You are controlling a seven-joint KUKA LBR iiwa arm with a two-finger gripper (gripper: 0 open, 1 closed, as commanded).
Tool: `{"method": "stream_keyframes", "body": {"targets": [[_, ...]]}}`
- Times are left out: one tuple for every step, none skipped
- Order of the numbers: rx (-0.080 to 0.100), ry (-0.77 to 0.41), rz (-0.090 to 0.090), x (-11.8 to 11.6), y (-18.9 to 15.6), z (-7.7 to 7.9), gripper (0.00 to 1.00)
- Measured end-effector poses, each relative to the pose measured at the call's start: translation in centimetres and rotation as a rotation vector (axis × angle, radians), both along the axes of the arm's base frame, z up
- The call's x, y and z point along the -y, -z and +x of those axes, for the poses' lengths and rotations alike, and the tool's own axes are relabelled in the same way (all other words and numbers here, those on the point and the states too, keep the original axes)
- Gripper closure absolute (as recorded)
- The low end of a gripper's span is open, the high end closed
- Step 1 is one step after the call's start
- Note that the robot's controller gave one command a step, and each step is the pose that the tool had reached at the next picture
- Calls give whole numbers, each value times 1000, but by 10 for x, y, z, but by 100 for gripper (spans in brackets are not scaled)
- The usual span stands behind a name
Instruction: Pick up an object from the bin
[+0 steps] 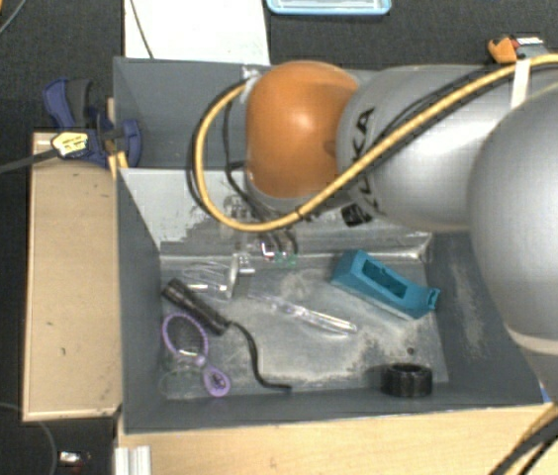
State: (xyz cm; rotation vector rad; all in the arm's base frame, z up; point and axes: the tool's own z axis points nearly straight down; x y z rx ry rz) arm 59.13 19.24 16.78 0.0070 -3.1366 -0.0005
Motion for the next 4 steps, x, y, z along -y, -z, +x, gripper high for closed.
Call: {"method": "stream_keyframes", "body": {"targets": [[8,5,1,1,-5,2,0],[9,164,2,11,54,-6,0],[9,306,2,-2,35,-10,0],[11,337,3,21,49,-37,0]]}}
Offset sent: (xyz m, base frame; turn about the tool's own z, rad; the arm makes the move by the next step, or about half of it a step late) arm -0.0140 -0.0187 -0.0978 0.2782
